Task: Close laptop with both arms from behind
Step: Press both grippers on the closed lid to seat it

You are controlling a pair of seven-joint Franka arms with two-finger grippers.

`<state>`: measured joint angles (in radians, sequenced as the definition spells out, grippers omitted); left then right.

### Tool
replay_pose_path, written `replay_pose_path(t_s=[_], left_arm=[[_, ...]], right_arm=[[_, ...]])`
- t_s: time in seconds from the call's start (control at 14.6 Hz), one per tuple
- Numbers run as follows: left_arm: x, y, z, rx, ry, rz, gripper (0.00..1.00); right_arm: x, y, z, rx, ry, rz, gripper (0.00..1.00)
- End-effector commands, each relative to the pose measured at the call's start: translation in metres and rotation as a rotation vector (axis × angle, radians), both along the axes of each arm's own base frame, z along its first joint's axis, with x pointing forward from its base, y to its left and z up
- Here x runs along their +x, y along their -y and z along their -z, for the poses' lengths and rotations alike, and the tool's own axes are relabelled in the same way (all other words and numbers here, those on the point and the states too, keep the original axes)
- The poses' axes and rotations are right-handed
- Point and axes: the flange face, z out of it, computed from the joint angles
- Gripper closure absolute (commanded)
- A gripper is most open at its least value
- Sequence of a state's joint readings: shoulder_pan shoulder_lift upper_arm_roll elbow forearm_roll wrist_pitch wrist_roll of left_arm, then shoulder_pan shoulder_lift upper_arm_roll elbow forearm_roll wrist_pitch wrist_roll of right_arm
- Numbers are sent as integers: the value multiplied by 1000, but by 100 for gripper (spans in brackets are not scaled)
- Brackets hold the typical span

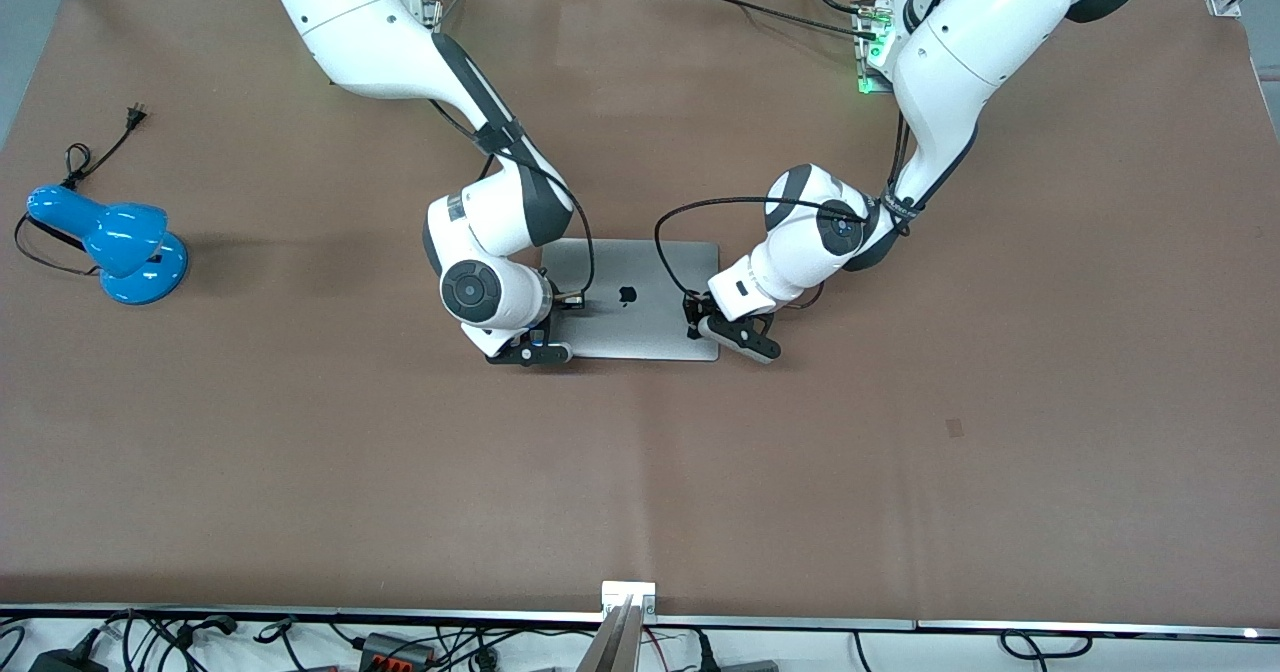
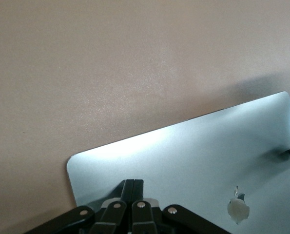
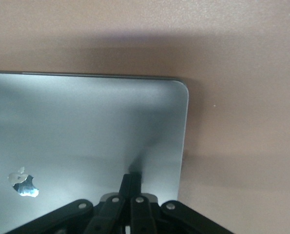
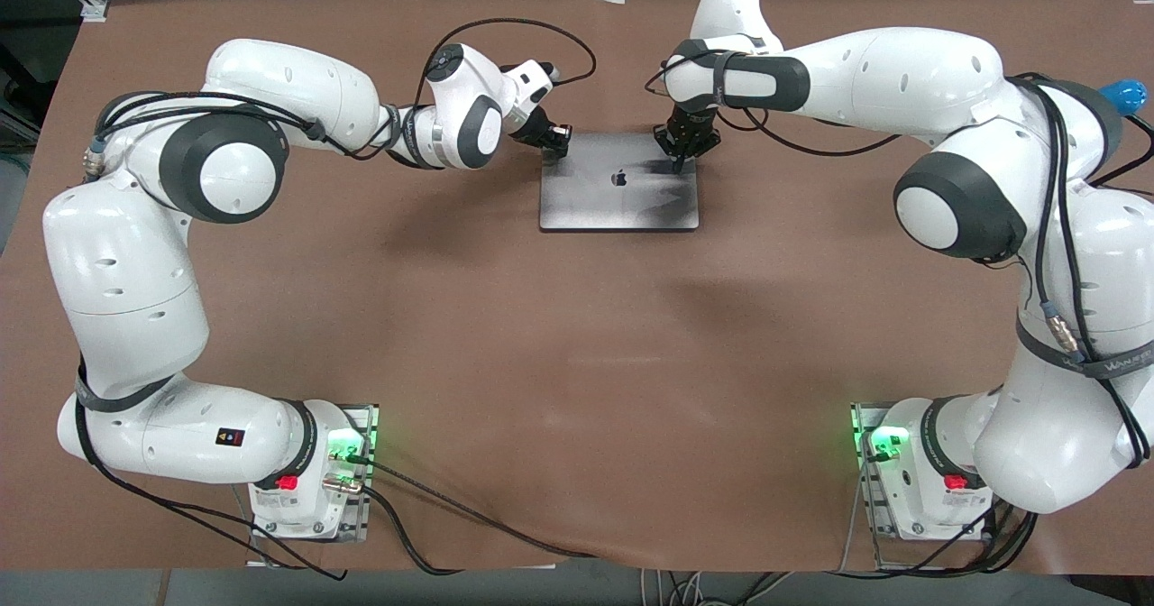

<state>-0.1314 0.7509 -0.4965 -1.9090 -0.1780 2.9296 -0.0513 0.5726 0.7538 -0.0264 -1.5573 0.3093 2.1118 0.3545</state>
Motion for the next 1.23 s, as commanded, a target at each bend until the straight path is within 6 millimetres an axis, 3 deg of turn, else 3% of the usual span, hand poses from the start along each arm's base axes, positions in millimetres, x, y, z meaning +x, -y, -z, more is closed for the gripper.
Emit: replay_pose_path(t_s=[0.0, 0.34, 0.55, 0.82, 0.96, 1.16], left_arm=[[6, -2, 13, 17, 14, 12, 100], [8, -4, 11, 18, 17, 10, 100], [12, -11, 5, 17, 24, -4, 100], [18, -15, -25, 27, 40, 4, 100], [19, -15, -48, 43, 26, 29, 100], [18, -19, -87, 87, -23, 79, 100]], right_arm=[[3, -6, 3, -7, 9, -7, 100], [2, -8, 6, -3, 19, -11, 100], [6, -7, -4, 2, 28, -12, 100], [11, -8, -13, 3, 45, -18, 100], [15, -1, -35, -8, 53, -22, 100], [24, 19, -82, -30, 69, -18, 100]])
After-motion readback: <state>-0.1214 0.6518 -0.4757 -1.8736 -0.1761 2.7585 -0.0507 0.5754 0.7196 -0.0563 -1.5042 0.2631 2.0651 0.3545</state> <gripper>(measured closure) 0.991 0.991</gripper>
